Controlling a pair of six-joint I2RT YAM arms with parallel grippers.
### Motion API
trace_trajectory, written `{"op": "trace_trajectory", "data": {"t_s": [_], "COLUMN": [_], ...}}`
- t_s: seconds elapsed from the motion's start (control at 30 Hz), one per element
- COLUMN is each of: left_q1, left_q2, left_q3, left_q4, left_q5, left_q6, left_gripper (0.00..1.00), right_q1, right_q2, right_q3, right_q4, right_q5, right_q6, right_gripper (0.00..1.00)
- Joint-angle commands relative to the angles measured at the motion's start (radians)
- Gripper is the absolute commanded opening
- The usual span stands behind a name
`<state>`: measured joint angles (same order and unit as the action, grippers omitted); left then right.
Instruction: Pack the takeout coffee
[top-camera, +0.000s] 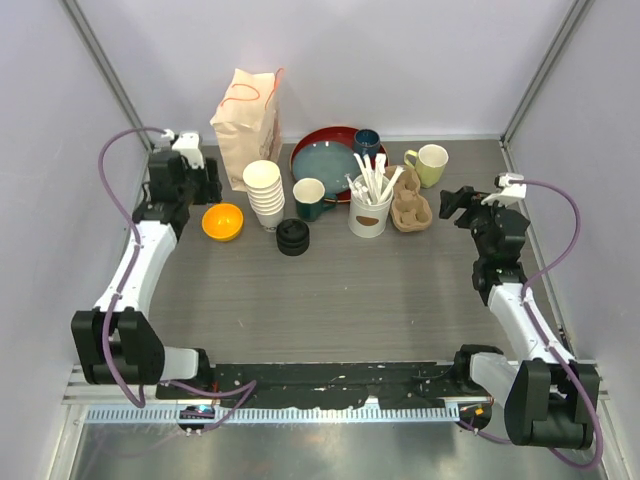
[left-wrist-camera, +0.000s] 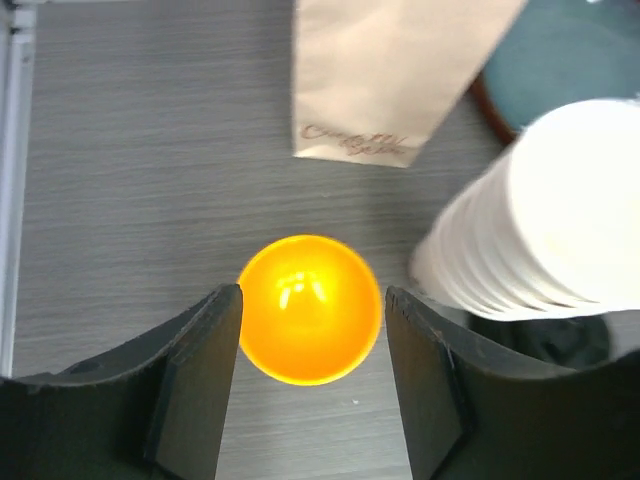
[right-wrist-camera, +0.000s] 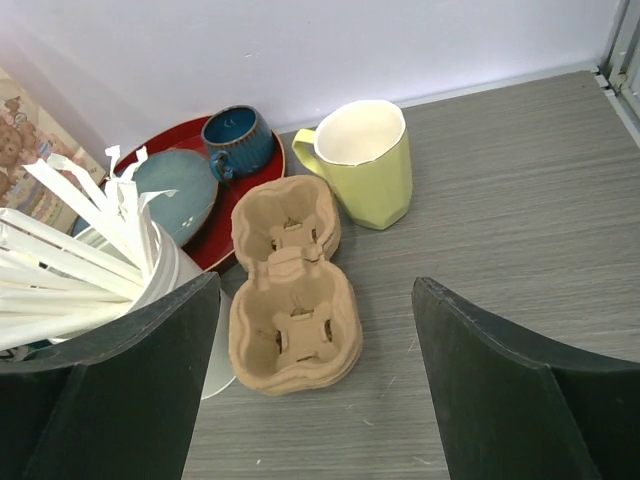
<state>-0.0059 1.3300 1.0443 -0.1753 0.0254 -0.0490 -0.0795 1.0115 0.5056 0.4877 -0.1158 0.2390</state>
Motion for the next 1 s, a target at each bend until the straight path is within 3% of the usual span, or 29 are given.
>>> {"op": "trace_trajectory", "data": {"t_s": [0.0,0.17,0.27,0.47,0.7,0.8,0.97], "left_q1": [-0.046,-0.14,-0.164,-0.207,-0.22,-0.218,-0.22], "left_q2": [0.043,0.214,0.331,0.463,0.485,0.491,0.488], "left_q3": [0.283,0.633,0.761,0.861,0.836,0.835,0.83], "left_q4": [-0.333,-0.559,-0.621,-0.678,-0.63,-0.632,-0.633], "left_q5": [0.191,0.116,0.052,-0.005,-0.019,-0.018,-0.019], "left_q6": [-0.04,-0.043,-0.04,-0.015,-0.017,-0.015,-0.017], "left_gripper": [0.62,0.58,0.54,0.45,0.39,0.3,0.0], "right_q1": [0.006,0.011,0.014,0.015,0.017,0.017,0.017], "right_q2": [-0.033,-0.028,-0.024,-0.021,-0.011,-0.01,-0.008], "right_q3": [0.089,0.119,0.116,0.109,0.103,0.102,0.102], "right_q4": [-0.176,-0.236,-0.235,-0.238,-0.235,-0.232,-0.227], "right_q5": [-0.039,-0.073,-0.085,-0.09,-0.088,-0.088,-0.09], "right_q6": [-0.001,-0.004,-0.004,-0.015,-0.018,-0.017,-0.017], "right_gripper": [0.82,0.81,0.81,0.81,0.81,0.81,0.81]}}
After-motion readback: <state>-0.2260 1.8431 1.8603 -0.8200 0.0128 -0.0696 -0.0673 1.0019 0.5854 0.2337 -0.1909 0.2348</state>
